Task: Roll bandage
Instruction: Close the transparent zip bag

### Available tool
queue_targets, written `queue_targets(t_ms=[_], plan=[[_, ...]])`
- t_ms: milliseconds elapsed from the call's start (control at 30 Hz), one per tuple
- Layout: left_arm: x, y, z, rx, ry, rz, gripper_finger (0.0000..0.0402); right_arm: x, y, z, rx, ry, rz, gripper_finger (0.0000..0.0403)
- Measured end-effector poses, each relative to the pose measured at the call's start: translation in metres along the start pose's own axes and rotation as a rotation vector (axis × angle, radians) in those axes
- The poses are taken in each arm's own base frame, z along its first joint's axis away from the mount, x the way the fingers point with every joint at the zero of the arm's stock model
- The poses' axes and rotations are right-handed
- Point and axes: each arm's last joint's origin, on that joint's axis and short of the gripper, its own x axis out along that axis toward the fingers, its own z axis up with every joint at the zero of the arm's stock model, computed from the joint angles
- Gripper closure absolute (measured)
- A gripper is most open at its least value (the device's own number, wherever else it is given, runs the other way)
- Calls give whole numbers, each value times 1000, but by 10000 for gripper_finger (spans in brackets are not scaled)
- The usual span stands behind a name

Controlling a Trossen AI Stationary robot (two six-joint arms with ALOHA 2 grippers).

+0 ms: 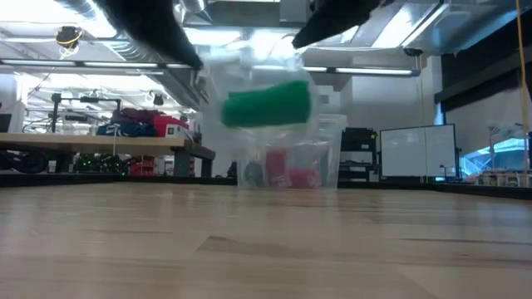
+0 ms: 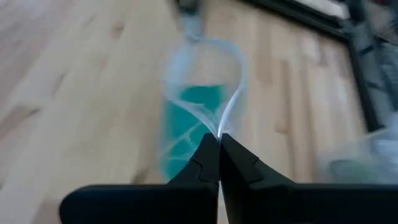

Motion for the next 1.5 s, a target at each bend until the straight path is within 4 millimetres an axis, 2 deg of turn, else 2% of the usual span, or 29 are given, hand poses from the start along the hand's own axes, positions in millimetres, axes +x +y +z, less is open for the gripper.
queue_targets(t_ms=[67, 167, 300, 433, 667, 800, 967, 1100, 1333, 1500], plan=[[3, 1, -2, -32, 21, -10, 401, 0, 3, -3, -17, 23, 22, 402], [-3, -2, 4, -42, -22, -26, 401, 8, -1, -12, -11, 99, 14, 402], [-3, -3, 1, -7, -16, -25, 401, 6, 0, -6, 2, 47, 22, 402], [-3, -2, -3, -16, 5, -12, 401, 7, 0, -10, 17, 78, 33, 402], [-5, -6, -5, -51, 45, -96, 400, 7, 1, -9, 19, 72, 34, 402], [-2, -5, -5, -104, 100, -155, 368, 7, 0, -9, 22, 67, 36, 402], [1, -1, -7, -136, 138, -143, 308, 7, 0, -8, 23, 60, 46, 402], [7, 2, -8, -163, 130, -133, 280, 7, 0, -8, 23, 60, 46, 402], [10, 6, -3, -156, 128, -124, 271, 7, 0, -8, 23, 60, 46, 402], [5, 4, 5, -148, 149, -229, 278, 7, 1, -8, 23, 59, 49, 402]])
